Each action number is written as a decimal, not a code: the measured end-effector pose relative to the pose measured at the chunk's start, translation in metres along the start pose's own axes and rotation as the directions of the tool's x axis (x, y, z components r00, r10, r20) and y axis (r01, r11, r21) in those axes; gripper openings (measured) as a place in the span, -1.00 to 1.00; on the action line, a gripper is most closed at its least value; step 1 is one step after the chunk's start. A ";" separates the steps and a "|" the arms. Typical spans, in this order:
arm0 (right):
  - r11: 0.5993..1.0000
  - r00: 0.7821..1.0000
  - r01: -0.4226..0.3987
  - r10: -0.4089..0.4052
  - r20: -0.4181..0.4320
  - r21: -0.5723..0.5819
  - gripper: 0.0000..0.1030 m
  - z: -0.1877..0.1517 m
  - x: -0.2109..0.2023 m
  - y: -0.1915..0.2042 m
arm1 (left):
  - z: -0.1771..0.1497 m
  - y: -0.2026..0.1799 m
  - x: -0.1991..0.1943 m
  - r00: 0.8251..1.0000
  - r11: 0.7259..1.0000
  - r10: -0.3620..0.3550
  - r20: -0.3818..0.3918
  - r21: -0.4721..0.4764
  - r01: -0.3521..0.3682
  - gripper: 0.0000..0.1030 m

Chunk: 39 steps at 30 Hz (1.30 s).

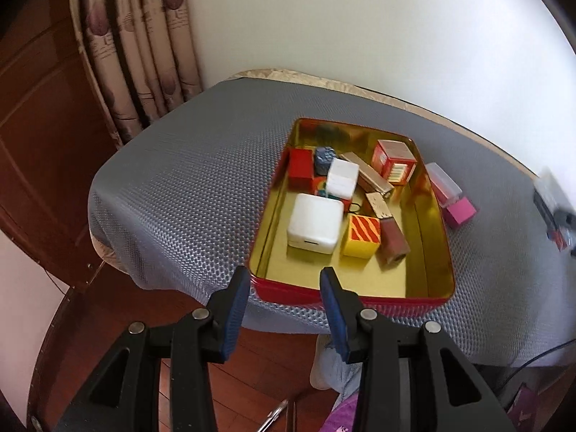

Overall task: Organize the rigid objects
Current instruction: 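Carry the clear toothbrush box over the tin and open the right gripper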

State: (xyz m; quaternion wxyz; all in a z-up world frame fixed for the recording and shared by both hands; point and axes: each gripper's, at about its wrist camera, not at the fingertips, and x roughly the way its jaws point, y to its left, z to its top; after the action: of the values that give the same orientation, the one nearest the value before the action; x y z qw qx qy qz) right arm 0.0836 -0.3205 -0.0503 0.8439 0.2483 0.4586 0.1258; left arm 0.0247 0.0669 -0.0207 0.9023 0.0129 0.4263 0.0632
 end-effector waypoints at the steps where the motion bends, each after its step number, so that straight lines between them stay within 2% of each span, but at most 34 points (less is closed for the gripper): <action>1: 0.999 1.000 -0.015 0.015 -0.011 -0.028 0.14 0.007 0.010 0.017 | 0.000 0.001 0.001 1.000 1.000 0.004 0.002 -0.003 -0.004 -0.20; 4: 0.990 0.997 -0.056 0.048 -0.060 -0.128 0.14 0.027 0.047 0.071 | -0.002 0.003 0.004 1.000 1.000 0.026 -0.001 -0.001 -0.026 -0.20; 7: 0.975 0.992 -0.070 0.045 -0.119 -0.213 0.14 0.041 0.094 0.114 | -0.002 0.003 0.005 0.999 0.999 0.033 0.009 0.002 -0.033 -0.20; 14: 0.968 0.983 -0.052 0.006 -0.186 -0.244 0.14 0.066 0.177 0.145 | -0.003 -0.004 0.011 0.999 0.998 0.043 0.005 0.046 -0.044 -0.20; 20: 0.958 0.977 -0.008 -0.054 -0.208 -0.287 0.14 0.070 0.214 0.155 | -0.001 0.007 0.022 0.999 1.000 0.025 -0.040 -0.001 -0.025 -0.20; 24: 0.953 0.974 0.013 -0.081 -0.213 -0.304 0.14 0.071 0.226 0.156 | 0.000 0.013 0.024 0.999 0.999 0.015 -0.046 -0.027 -0.017 -0.18; 31: 0.948 0.968 0.022 -0.100 -0.229 -0.316 0.17 0.070 0.242 0.163 | 0.000 0.011 0.023 0.998 0.999 0.042 -0.037 -0.011 -0.043 -0.16; 33: 0.947 0.969 0.027 -0.103 -0.224 -0.319 0.24 0.069 0.243 0.164 | 0.000 0.011 0.023 0.998 0.999 0.041 -0.037 -0.011 -0.041 -0.16; 36: 0.943 0.973 0.028 -0.101 -0.206 -0.331 0.49 0.070 0.238 0.167 | 0.000 0.010 0.022 0.998 0.999 0.046 -0.037 -0.014 -0.046 -0.09; 39: 0.942 0.986 0.018 -0.073 -0.153 -0.336 0.49 0.070 0.220 0.169 | -0.001 0.010 0.023 0.998 0.999 0.051 -0.037 -0.012 -0.052 -0.07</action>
State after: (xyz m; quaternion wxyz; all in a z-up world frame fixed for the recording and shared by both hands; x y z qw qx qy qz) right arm 0.2654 -0.1021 -0.0843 0.8361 0.0803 0.5038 0.2017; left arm 0.0377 0.0798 -0.0379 0.8925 0.0170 0.4418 0.0893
